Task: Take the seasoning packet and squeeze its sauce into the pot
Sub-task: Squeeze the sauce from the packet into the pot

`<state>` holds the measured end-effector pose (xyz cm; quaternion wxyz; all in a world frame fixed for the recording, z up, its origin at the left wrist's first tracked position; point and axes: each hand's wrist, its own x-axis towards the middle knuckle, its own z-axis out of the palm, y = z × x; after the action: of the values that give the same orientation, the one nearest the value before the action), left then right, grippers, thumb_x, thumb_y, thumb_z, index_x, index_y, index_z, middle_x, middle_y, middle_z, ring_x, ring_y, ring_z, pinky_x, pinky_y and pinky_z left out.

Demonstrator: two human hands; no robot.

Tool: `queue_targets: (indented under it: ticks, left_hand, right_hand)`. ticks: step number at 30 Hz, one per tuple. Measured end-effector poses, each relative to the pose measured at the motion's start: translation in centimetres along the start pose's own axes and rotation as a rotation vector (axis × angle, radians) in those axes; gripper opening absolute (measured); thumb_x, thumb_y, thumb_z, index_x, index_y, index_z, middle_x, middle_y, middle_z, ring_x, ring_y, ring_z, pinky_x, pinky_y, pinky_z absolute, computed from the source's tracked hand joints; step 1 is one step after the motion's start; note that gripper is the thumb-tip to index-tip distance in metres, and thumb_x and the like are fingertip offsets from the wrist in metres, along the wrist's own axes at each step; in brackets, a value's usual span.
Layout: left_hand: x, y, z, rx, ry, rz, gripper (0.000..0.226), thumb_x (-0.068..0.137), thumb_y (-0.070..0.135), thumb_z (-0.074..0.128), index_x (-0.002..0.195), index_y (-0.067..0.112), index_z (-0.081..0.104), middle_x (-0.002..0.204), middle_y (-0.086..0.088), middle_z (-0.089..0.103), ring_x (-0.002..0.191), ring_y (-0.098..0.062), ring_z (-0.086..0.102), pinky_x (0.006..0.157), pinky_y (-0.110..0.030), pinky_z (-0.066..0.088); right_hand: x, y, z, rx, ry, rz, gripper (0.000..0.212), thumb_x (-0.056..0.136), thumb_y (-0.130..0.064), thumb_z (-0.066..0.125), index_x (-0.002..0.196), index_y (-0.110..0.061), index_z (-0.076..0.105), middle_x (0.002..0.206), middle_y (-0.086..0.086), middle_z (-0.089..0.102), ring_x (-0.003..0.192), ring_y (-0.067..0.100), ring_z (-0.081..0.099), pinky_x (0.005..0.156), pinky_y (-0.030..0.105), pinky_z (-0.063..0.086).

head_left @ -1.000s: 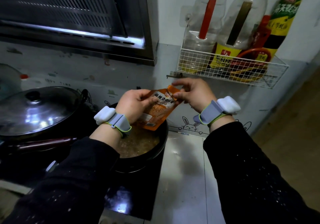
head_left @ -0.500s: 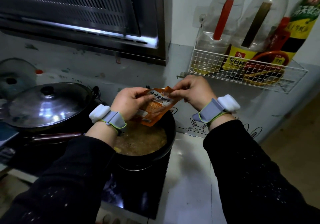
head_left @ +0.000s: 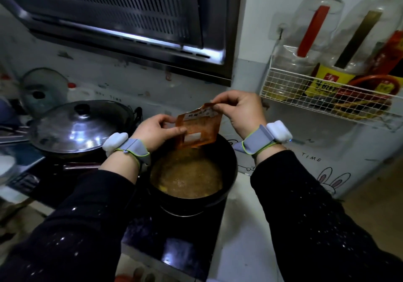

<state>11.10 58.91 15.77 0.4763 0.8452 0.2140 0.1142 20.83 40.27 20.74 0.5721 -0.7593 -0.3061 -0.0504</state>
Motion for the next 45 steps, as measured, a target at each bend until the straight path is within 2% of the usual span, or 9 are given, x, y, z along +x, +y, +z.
queue_targets:
  ticks: [4,7,10,15,23,27,30,38,45]
  left_hand:
    - [0.7,-1.2,-0.2,-0.382,-0.101,-0.375,0.020,0.090,0.027,0.056,0.091,0.008,0.050,0.047,-0.004,0.061,0.040,-0.015,0.061,0.042,-0.019,0.049]
    - [0.7,-1.5,-0.8,-0.866,-0.223,-0.540,0.025,0.093,0.019,0.030,0.096,0.004,0.050,0.061,-0.018,0.070,0.044,-0.020,0.067,0.035,-0.017,0.047]
    - [1.3,-1.8,-0.6,-1.171,-0.226,-0.549,0.043,0.095,0.036,0.036,0.114,-0.001,0.047,0.089,-0.026,0.065,0.055,-0.029,0.070,0.041,-0.028,0.055]
    - [2.6,-1.5,-0.6,-1.453,-0.194,-0.581,0.031,0.095,0.015,0.046,0.117,-0.007,0.051,0.111,-0.023,0.063,0.107,-0.026,0.064,0.094,-0.027,0.049]
    - [4.2,-1.5,-0.6,-1.461,-0.069,-0.543,0.038,0.096,0.002,0.039,0.134,0.002,0.043,0.139,-0.015,0.050,0.128,-0.027,0.049,0.108,-0.042,0.033]
    - [4.7,-1.6,-0.7,-1.452,-0.033,-0.455,0.042,0.096,0.002,0.039,0.136,0.012,0.042,0.138,-0.014,0.052,0.125,-0.031,0.051,0.100,-0.054,0.038]
    - [4.8,-1.8,-0.9,-1.448,-0.067,-0.382,0.029,0.096,0.006,0.041,0.120,0.019,0.050,0.130,-0.015,0.057,0.121,-0.032,0.055,0.091,-0.058,0.043]
    - [5.2,-0.7,-1.1,-1.395,-0.146,-0.224,0.030,0.093,0.017,0.051,0.123,0.018,0.046,0.120,-0.014,0.062,0.115,-0.031,0.058,0.075,-0.061,0.053]
    - [6.1,-0.3,-1.1,-1.302,-0.163,-0.168,0.054,0.083,0.014,0.064,0.132,0.010,0.044,0.120,-0.015,0.064,0.109,-0.030,0.063,0.081,-0.055,0.054]
  right_hand:
    - [0.5,-0.7,1.5,0.097,-0.016,-0.037,0.024,0.071,0.004,0.067,0.070,-0.020,0.069,0.083,0.026,0.071,0.070,0.019,0.060,0.059,0.015,0.049]
    - [1.1,-1.0,2.3,0.144,-0.046,-0.027,0.029,0.072,0.005,0.057,0.069,-0.020,0.070,0.084,0.019,0.072,0.075,0.020,0.063,0.073,0.033,0.055]
    - [1.3,-0.8,2.6,0.204,-0.101,0.017,0.017,0.075,-0.009,0.059,0.065,-0.016,0.071,0.078,0.025,0.069,0.073,0.028,0.059,0.073,0.046,0.050]
    - [1.5,-0.4,3.6,0.203,-0.140,0.008,0.013,0.069,-0.004,0.075,0.063,-0.012,0.065,0.059,0.000,0.068,0.055,0.007,0.062,0.058,0.018,0.052]
    - [1.6,2.4,3.4,0.046,-0.147,0.125,0.047,0.065,0.013,0.071,0.084,-0.024,0.050,0.086,0.001,0.057,0.049,-0.002,0.049,0.060,0.017,0.051]
    - [1.3,4.1,3.9,-0.049,-0.065,0.221,0.075,0.059,0.006,0.079,0.119,-0.024,0.047,0.112,0.002,0.055,0.072,0.012,0.061,0.076,0.035,0.055]
    - [1.4,5.0,4.2,-0.060,-0.064,0.290,0.085,0.056,0.005,0.080,0.130,-0.016,0.044,0.101,0.002,0.062,0.087,0.020,0.064,0.083,0.032,0.054]
    - [1.0,5.8,5.2,0.006,-0.006,0.389,0.037,0.053,0.004,0.081,0.069,-0.024,0.064,0.086,0.008,0.071,0.080,0.030,0.069,0.083,0.051,0.056]
    - [1.1,6.1,5.2,-0.041,0.002,0.377,0.035,0.054,0.001,0.082,0.066,-0.027,0.065,0.080,0.000,0.070,0.073,0.020,0.066,0.084,0.048,0.056]
